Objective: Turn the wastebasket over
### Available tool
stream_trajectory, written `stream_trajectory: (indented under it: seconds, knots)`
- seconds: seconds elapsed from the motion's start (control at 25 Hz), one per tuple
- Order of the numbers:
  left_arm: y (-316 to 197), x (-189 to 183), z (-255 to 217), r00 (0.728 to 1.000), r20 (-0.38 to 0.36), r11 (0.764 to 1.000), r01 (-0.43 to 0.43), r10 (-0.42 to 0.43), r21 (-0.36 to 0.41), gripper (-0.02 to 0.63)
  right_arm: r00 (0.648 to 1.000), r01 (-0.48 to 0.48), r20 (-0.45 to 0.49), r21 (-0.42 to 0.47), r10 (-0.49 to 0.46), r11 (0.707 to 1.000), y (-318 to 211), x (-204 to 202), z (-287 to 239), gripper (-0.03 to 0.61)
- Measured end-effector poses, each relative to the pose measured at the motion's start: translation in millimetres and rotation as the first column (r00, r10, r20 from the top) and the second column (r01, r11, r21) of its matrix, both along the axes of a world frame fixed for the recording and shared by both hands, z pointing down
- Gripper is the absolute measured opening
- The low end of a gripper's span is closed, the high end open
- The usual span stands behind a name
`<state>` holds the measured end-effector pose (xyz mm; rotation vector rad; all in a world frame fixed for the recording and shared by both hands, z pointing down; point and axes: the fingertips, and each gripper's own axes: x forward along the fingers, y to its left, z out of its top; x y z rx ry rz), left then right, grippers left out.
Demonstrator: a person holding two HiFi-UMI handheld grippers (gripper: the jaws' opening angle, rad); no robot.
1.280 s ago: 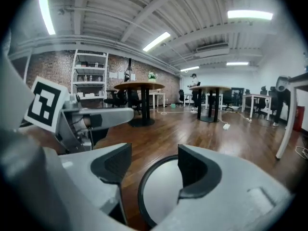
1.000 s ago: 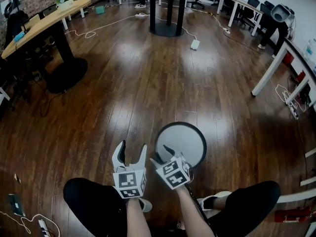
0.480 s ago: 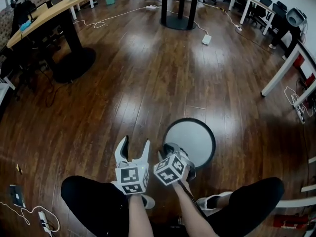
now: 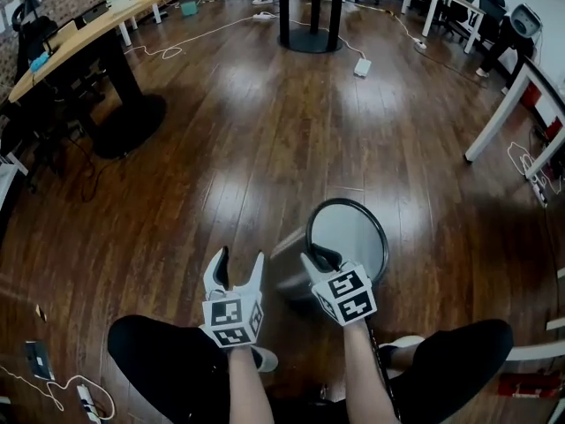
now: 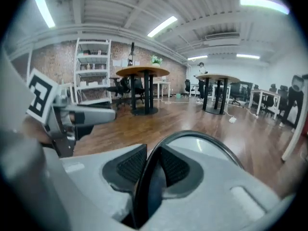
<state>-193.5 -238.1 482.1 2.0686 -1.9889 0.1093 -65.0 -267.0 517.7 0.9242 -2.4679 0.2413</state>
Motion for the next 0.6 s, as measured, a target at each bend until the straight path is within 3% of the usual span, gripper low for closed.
stream_trajectory:
  seconds: [0.12, 0.24, 0.36, 0.44, 0.6]
  knots:
    - [2.4, 6.6, 7.6, 1.000, -0.006, 1.000, -0.006, 0.006, -0.024, 0.333, 0.986, -0.035, 0.165, -0.026, 0.039, 0.999, -2.4, 22.7, -13.7, 0.081]
    - [6.9, 27.9, 17.2, 0.999, -0.003, 0.998, -0.039, 0.038, -0.053, 0.311, 0.964, -0.085, 0.249, -0.040, 0.092, 0.996, 1.1, 61.7, -14.0, 0.080]
    - [4.6, 46.5, 24.1, 0.997, -0.004, 0.995, -0.077, 0.077, -0.065, 0.311, 0.918, -0.196, 0.340, -0.059, 0.205, 0.979, -3.9, 114.0, -13.5, 0.077]
    - [3.9, 56.5, 31.2, 0.995, -0.008, 0.992, -0.099, 0.099, -0.084, 0.311, 0.879, -0.314, 0.347, -0.098, 0.328, 0.944, -7.7, 158.3, -5.9, 0.063]
    - [2.9, 82.7, 43.6, 0.988, -0.024, 0.981, -0.154, 0.153, -0.116, 0.313, 0.822, -0.490, 0.223, -0.194, 0.524, 0.850, 1.0, 246.4, 40.3, 0.051]
